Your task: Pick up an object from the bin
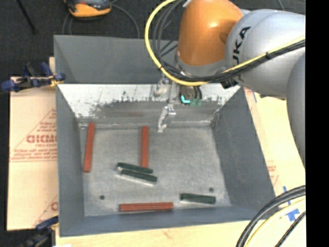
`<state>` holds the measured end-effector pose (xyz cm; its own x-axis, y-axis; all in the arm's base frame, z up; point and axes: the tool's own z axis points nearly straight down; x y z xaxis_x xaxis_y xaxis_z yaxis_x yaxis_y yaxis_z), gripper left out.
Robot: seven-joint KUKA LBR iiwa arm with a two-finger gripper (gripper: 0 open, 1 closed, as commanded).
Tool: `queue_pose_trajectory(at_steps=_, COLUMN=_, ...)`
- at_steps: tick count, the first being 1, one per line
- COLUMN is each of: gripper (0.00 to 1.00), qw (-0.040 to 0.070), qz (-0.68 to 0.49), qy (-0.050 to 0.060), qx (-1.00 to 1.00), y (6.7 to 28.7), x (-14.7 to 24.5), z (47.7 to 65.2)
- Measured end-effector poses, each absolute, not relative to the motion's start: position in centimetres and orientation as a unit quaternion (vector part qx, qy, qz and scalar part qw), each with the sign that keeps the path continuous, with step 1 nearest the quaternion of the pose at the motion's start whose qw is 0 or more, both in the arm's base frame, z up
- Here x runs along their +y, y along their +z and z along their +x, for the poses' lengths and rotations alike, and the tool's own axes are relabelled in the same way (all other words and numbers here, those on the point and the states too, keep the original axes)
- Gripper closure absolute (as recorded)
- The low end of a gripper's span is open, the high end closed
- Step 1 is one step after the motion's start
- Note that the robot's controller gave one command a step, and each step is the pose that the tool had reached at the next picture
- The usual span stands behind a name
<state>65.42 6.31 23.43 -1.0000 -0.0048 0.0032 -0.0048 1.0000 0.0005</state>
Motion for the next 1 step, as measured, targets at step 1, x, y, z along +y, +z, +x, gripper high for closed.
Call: queue_pose_trajectory(at_steps=1, gripper=0.0, qw=-0.003, qz=0.002, qy=-0.001, qx=-1.0, y=23.93, x=6.3, z=65.57)
